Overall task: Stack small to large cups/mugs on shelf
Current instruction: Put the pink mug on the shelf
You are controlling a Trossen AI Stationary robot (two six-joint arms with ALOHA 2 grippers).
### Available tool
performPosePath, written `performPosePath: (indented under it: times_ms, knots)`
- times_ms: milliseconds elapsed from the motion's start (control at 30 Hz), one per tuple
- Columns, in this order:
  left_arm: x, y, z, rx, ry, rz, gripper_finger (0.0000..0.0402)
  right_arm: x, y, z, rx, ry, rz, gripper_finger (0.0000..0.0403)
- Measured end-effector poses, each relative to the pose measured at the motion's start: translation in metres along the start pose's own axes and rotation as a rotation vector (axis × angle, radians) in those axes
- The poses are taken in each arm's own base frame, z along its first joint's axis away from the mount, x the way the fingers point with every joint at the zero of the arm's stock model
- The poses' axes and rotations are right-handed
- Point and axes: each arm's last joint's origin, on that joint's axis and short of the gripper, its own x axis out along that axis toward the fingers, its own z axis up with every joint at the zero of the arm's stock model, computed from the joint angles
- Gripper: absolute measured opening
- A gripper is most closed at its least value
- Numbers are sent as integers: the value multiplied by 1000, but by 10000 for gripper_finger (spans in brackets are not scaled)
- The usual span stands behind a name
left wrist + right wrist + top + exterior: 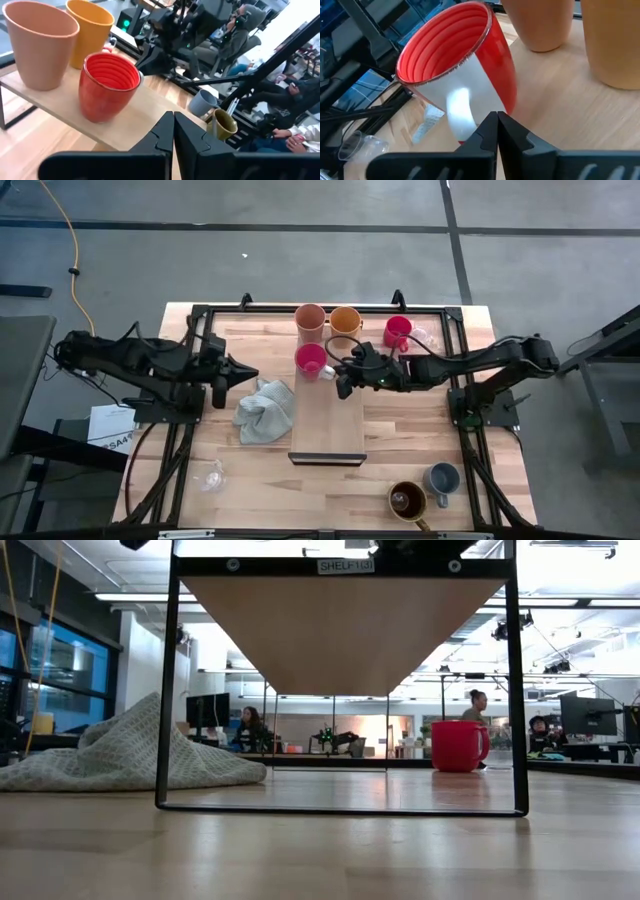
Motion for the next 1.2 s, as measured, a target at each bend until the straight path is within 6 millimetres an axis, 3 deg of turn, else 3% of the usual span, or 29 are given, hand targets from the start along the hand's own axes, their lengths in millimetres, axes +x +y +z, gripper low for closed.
performPosePath:
  times_ms: [600, 1200]
  knots:
    - [59, -9, -26, 65, 186, 103, 0, -1, 9, 4, 25, 10, 135, 0]
    - [59, -8, -26, 69, 188, 105, 0, 12, 20, -10, 54, 10, 190, 0]
